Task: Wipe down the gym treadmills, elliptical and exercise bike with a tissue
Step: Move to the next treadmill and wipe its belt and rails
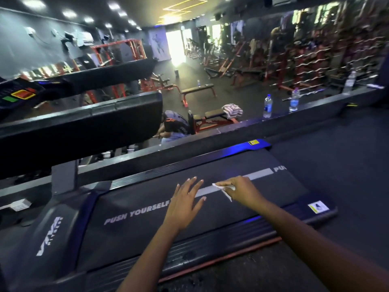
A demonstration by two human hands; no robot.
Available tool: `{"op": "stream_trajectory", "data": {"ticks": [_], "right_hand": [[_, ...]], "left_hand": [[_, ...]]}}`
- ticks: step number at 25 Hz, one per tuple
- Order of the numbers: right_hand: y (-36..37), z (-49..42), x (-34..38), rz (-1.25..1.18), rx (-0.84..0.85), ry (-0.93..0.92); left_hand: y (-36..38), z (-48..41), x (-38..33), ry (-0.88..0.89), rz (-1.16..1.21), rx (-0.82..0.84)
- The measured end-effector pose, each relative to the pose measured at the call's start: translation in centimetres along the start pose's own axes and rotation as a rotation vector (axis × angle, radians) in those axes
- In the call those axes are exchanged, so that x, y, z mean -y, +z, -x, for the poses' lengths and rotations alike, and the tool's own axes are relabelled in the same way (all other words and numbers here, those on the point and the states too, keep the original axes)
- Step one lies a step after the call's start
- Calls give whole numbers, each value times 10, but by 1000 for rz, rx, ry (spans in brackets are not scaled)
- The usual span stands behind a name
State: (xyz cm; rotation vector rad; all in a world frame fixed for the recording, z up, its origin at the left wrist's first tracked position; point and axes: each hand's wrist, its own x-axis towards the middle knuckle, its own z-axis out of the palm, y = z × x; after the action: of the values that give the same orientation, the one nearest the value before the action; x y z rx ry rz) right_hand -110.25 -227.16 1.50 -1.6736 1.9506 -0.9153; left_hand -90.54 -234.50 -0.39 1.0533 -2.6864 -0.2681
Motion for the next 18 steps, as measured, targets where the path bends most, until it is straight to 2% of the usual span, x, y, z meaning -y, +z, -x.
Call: {"op": "stream_trajectory", "data": {"ticks": [5,10,14,18], "right_hand": [[-21,-6,-71,164,108,106],[-57,-43,-167,243,237,205],[-102,-87,-231,252,279,207],[-140,-152,-259,178,258,151]], "left_hand": [[55,-44,-19,-17,41,283],[127,-127,-48,-140,65,554],[153,-197,-73,-284,94,632],[144,-255,-78,-412,107,533]]}}
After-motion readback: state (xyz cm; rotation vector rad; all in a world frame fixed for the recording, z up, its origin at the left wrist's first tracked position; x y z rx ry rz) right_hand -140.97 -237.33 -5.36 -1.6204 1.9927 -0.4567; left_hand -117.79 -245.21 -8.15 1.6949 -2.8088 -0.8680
